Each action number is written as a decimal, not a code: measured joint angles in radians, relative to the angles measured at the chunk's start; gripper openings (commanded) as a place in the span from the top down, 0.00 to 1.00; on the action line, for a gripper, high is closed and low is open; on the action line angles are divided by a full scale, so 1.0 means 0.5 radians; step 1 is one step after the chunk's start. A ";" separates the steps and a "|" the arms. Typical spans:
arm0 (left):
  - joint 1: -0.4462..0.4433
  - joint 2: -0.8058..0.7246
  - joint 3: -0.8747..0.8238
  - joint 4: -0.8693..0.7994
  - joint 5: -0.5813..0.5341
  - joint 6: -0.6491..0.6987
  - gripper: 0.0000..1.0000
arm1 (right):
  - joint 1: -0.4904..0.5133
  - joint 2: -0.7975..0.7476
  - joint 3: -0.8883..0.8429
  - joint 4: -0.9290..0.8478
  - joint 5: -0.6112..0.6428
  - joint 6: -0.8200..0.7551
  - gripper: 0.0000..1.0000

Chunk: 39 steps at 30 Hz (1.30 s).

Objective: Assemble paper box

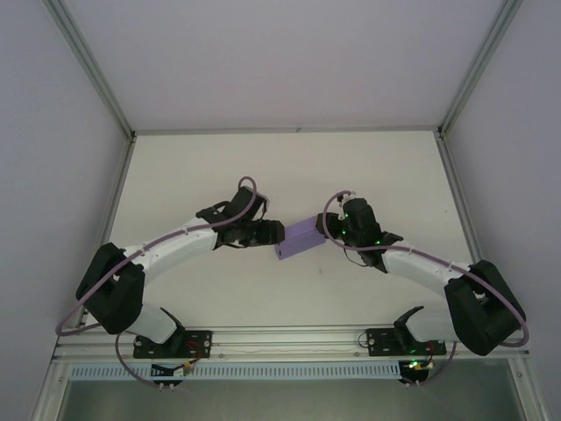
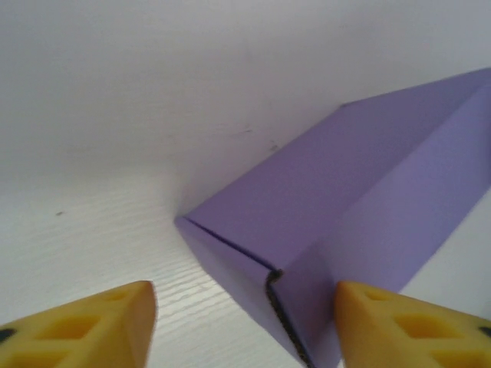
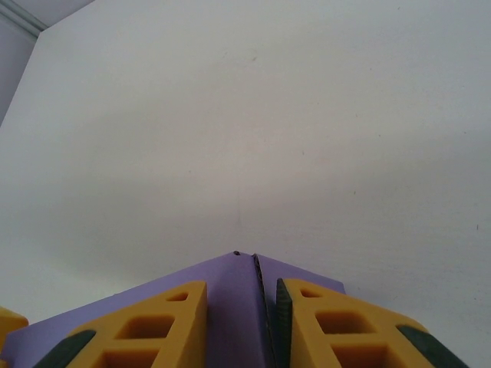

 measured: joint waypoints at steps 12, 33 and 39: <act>0.045 -0.103 -0.347 0.581 0.152 -0.143 0.94 | -0.007 0.050 -0.204 0.457 0.019 -0.047 0.86; -0.031 0.002 -0.087 0.327 -0.195 0.107 0.46 | -0.017 -0.111 0.029 -0.182 0.024 -0.171 0.59; -0.032 0.026 0.100 0.000 -0.318 0.267 0.00 | -0.005 -0.076 0.294 -0.615 0.083 -0.223 0.41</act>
